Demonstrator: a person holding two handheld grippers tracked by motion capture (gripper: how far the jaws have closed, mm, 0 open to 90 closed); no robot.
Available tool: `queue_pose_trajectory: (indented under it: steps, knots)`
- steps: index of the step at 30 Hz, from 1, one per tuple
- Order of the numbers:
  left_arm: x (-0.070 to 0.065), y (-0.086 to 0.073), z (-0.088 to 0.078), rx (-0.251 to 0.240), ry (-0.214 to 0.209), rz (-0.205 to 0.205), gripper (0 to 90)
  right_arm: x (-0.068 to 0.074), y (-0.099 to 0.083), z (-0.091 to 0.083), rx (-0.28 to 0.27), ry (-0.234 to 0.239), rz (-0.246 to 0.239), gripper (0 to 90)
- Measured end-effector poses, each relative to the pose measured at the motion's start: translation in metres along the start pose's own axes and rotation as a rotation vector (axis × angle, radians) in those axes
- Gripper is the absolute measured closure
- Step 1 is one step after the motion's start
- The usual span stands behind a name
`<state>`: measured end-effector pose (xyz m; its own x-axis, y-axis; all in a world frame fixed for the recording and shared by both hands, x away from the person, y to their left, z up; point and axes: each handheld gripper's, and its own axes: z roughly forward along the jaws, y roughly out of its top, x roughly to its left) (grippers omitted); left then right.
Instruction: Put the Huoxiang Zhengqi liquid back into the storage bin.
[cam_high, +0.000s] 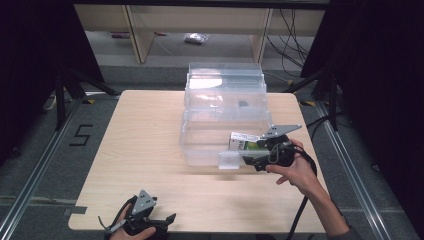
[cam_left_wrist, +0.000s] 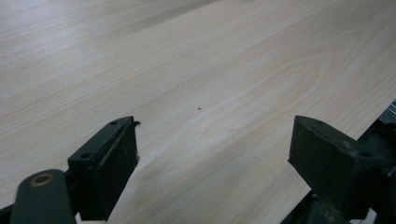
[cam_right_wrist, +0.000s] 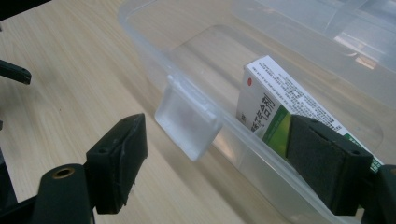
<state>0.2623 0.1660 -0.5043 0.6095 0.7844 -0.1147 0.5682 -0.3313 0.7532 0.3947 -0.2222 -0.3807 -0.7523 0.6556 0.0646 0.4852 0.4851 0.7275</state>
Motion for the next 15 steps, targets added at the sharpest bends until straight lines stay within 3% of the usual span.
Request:
queue_pose_trajectory:
  steps: [7, 8, 9, 11, 13, 14, 15]
  knots:
    - [-0.001, 0.000, 0.000, -0.007, 0.001, -0.006, 14.9, 0.003, -0.007, 0.002, 0.002, 0.003, 0.004, 21.7]
    - [0.000, 0.000, 0.000, -0.001, 0.004, -0.001, 14.9, 0.001, -0.008, 0.003, -0.005, 0.007, -0.030, 21.7]
    - [0.000, 0.000, 0.000, 0.000, 0.004, 0.000, 14.9, 0.003, -0.009, 0.003, 0.006, 0.008, 0.004, 21.7]
    - [0.000, 0.000, 0.000, 0.000, 0.004, -0.001, 14.9, 0.003, -0.011, 0.003, -0.002, -0.001, -0.009, 21.7]
    - [0.000, 0.000, 0.000, -0.001, 0.004, -0.001, 14.9, 0.005, -0.014, 0.004, 0.004, 0.004, 0.015, 21.7]
    - [0.000, 0.000, 0.000, -0.001, 0.005, -0.001, 14.9, 0.003, -0.014, 0.005, 0.003, 0.016, -0.010, 21.7]
    - [0.000, 0.000, 0.000, -0.001, 0.004, -0.001, 14.9, 0.006, -0.016, 0.004, 0.012, 0.007, 0.027, 21.7]
